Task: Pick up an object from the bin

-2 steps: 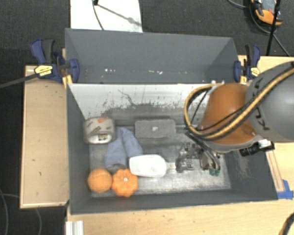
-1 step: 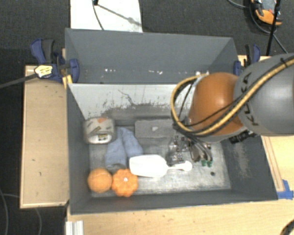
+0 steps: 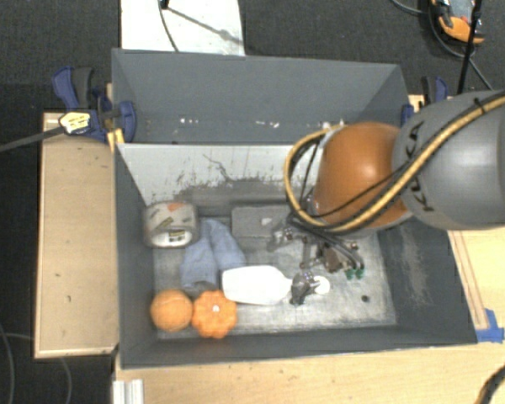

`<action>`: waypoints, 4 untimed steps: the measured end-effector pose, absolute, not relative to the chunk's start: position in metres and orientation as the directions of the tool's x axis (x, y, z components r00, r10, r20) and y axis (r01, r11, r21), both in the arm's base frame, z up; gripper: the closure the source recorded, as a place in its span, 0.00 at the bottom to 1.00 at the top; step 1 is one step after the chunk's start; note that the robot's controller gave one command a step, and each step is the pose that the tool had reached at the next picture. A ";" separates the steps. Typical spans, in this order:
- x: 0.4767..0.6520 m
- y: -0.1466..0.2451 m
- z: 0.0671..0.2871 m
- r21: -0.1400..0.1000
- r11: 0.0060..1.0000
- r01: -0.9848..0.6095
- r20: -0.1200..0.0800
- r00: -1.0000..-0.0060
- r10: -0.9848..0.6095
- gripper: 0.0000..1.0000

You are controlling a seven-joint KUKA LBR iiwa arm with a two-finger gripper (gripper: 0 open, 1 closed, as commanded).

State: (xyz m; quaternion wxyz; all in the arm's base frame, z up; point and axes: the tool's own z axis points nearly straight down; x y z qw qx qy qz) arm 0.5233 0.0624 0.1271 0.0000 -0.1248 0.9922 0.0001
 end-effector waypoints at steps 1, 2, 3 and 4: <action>0.525 0.044 0.118 0.000 0.952 -0.306 0.001 -0.952 -0.306 0.00; 0.502 0.126 0.077 -0.007 0.928 -0.374 -0.017 -0.927 -0.374 1.00; 0.502 0.126 0.077 -0.007 0.927 -0.374 -0.017 -0.927 -0.374 1.00; 0.498 0.130 0.120 0.000 0.930 -0.368 0.003 -0.930 -0.368 1.00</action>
Offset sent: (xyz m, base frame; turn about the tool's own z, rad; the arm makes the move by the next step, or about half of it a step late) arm -0.0282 0.0666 -0.0571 -0.1402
